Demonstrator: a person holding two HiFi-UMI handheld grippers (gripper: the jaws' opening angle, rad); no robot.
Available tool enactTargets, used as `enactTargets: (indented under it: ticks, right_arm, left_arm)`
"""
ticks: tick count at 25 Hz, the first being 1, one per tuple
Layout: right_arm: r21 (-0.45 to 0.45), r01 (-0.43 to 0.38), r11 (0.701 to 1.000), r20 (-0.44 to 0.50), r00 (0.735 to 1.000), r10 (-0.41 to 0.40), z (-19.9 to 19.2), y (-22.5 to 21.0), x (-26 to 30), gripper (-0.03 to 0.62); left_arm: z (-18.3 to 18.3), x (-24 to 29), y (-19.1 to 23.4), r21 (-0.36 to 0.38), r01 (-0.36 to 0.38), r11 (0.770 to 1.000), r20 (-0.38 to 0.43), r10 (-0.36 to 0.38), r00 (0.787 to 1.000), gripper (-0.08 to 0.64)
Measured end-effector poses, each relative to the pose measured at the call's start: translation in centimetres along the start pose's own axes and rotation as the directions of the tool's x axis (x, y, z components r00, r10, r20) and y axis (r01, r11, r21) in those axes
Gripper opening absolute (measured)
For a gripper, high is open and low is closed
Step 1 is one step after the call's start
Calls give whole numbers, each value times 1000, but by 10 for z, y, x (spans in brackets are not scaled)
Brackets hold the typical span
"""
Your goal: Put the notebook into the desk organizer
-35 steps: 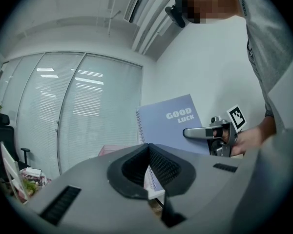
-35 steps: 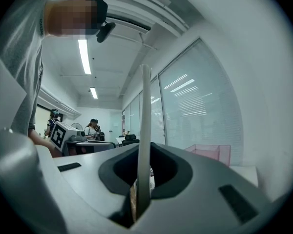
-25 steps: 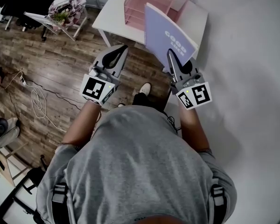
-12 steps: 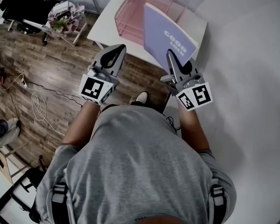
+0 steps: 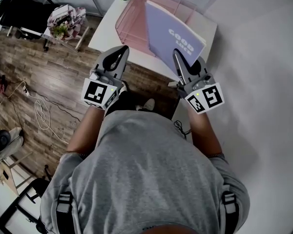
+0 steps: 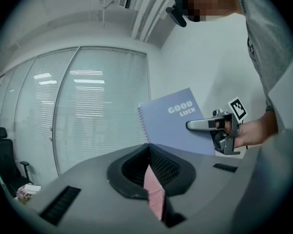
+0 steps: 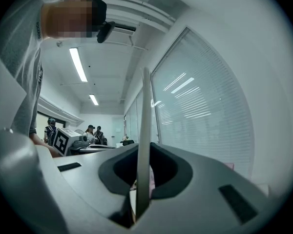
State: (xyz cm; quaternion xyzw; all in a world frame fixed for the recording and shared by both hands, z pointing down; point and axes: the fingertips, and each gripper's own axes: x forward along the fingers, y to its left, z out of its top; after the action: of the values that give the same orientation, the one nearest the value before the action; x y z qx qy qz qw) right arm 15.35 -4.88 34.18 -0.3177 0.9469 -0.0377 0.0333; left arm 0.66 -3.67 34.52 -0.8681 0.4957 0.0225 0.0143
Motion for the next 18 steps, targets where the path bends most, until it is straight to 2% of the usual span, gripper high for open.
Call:
enactTargets:
  ticks: [6, 12, 18]
  right_arm:
    - [-11, 45, 999, 2, 999, -45, -1, -11, 34, 37]
    - [-13, 110, 994, 2, 994, -110, -5, -28, 92, 37]
    - [-17, 186, 982, 0, 982, -187, 7, -21, 109, 38]
  left_arm:
    - [-6, 21, 32, -2, 72, 997, -1, -72, 997, 19]
    - [-10, 51, 91, -18, 139, 990, 36, -139, 990, 19]
    - [-2, 58, 111, -26, 224, 974, 22, -223, 975, 20]
